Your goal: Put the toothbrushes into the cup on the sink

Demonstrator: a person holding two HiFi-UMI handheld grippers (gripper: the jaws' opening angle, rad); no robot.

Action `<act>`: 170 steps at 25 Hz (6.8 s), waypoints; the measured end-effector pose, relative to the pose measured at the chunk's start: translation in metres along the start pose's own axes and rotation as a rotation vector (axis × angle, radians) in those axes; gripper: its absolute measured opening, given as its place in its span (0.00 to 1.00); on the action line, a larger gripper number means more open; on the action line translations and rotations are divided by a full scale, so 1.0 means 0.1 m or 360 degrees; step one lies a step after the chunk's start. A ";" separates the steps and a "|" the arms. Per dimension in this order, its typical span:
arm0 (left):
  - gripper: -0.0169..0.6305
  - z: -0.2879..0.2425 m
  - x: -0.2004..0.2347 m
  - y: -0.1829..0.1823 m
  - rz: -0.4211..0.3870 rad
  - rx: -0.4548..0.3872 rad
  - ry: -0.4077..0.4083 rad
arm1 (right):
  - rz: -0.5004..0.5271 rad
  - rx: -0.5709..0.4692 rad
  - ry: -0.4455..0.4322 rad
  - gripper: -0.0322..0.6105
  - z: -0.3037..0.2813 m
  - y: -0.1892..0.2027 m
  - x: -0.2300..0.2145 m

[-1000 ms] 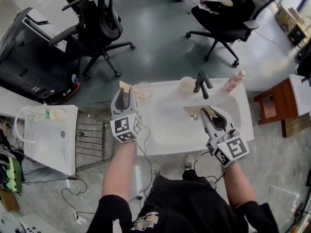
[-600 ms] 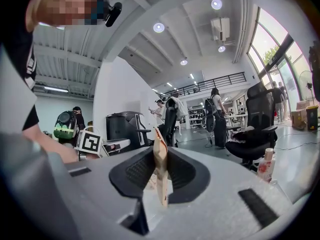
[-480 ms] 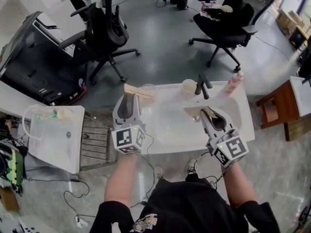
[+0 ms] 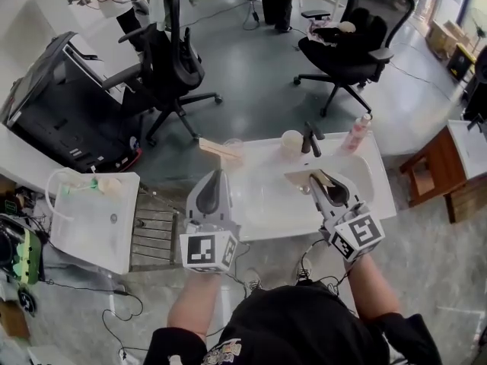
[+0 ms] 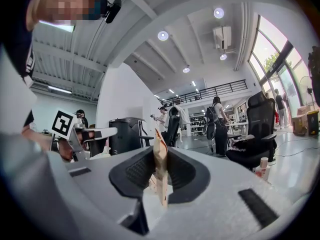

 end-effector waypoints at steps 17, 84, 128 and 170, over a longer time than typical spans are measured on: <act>0.04 0.28 -0.43 -0.06 0.0019 0.0052 0.0157 | 0.0016 -0.0056 0.0002 0.17 0.12 -0.09 0.07; 0.04 0.08 0.62 0.78 0.0183 0.0403 0.0036 | 0.0170 0.0538 0.0148 0.42 -2.07 1.77 -0.62; 0.04 0.88 0.32 0.34 0.0279 0.0234 0.0385 | 0.0127 0.0003 0.0228 0.06 -0.03 -0.13 0.92; 0.04 3.42 -1.13 -0.07 0.0179 0.0179 0.0142 | 0.0024 -0.0042 -0.0057 0.06 2.48 -0.25 2.27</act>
Point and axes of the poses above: the fingertips, and each gripper's own axes: z backward along the fingers, x to its left, y out of its underside, the point moved 8 cm from there along z, backward along the fingers, and after that the axes turned 6 degrees about z, right-handed, at the moved point
